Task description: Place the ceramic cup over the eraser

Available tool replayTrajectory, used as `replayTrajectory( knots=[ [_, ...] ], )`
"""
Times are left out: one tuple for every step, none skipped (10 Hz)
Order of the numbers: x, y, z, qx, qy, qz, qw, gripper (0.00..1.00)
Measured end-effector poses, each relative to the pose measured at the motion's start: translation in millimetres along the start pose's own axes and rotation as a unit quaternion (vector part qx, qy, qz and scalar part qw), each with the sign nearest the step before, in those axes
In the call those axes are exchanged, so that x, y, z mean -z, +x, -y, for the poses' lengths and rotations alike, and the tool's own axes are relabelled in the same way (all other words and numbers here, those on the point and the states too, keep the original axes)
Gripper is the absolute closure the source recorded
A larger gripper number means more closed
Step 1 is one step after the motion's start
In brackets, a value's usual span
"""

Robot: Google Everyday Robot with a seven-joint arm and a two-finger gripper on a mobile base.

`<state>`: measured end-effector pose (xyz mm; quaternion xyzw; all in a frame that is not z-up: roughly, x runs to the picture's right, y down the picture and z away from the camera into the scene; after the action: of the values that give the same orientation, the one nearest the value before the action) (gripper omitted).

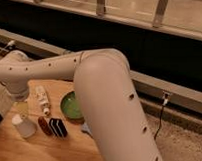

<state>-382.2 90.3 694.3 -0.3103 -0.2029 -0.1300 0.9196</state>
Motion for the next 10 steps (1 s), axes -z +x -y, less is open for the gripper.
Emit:
replayTrajectory(
  knots=[
    [0, -3, 0, 0.002, -0.001, 0.002, 1.0, 0.2],
    [-1, -2, 0, 0.005, -0.004, 0.004, 1.0, 0.2],
    [-7, -5, 0, 0.013, -0.013, 0.01, 0.9998, 0.2],
    [-18, -13, -1, 0.023, -0.023, 0.018, 0.9993, 0.2],
    [-31, -21, -4, 0.034, -0.033, 0.025, 0.9986, 0.2],
    [-38, -28, -6, 0.041, -0.041, 0.032, 0.9978, 0.2],
    [-45, -34, -7, 0.048, -0.049, 0.04, 0.9969, 0.2],
    [-50, -38, -9, 0.052, -0.054, 0.045, 0.9962, 0.2],
    [-58, -42, -12, 0.057, -0.063, 0.051, 0.9951, 0.2],
    [-66, -44, -14, 0.059, -0.068, 0.056, 0.9943, 0.2]
  ],
)
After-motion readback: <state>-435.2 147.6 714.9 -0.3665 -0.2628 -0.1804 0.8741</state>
